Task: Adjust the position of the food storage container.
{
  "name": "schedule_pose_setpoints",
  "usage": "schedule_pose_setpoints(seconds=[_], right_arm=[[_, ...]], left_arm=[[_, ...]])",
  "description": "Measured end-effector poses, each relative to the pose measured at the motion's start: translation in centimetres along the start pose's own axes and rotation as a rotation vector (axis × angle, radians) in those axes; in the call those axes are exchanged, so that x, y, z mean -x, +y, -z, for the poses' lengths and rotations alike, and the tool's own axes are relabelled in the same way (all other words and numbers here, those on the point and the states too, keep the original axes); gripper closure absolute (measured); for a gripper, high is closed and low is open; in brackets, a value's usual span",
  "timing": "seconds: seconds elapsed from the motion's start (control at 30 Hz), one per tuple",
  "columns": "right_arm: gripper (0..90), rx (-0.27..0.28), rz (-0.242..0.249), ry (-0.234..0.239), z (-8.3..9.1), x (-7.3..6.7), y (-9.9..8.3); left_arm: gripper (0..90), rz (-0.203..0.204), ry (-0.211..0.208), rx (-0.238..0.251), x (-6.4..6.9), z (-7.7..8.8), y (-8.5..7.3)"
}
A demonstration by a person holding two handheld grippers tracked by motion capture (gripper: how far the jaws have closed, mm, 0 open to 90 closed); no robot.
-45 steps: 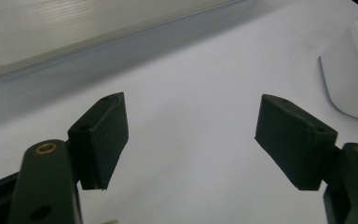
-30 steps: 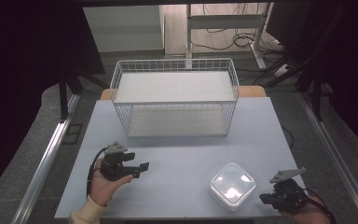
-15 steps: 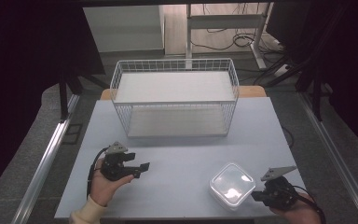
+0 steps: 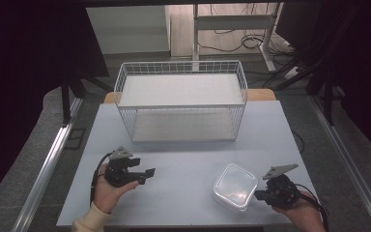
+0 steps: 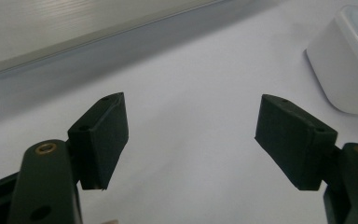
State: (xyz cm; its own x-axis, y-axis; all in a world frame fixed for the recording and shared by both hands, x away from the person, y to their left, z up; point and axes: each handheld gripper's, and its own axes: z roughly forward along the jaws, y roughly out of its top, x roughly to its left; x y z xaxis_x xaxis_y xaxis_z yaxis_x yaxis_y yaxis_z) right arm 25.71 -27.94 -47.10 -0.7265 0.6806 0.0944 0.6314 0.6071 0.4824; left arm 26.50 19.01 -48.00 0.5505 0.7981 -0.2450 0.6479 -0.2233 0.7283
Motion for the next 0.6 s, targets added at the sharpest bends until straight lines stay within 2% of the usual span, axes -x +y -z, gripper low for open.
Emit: schedule_pose_setpoints(seconds=[0.23, 0.6], right_arm=[[89.8, 0.000, 0.011, -0.008, -1.0, 0.5, 1.7], [89.8, 0.000, 0.048, -0.010, -2.2, 0.0, 4.1]], left_arm=[[24.9, 0.003, 0.000, 0.002, -0.1, 0.0, 0.0], [24.9, 0.001, 0.002, -0.001, -0.1, 0.0, 0.0]])
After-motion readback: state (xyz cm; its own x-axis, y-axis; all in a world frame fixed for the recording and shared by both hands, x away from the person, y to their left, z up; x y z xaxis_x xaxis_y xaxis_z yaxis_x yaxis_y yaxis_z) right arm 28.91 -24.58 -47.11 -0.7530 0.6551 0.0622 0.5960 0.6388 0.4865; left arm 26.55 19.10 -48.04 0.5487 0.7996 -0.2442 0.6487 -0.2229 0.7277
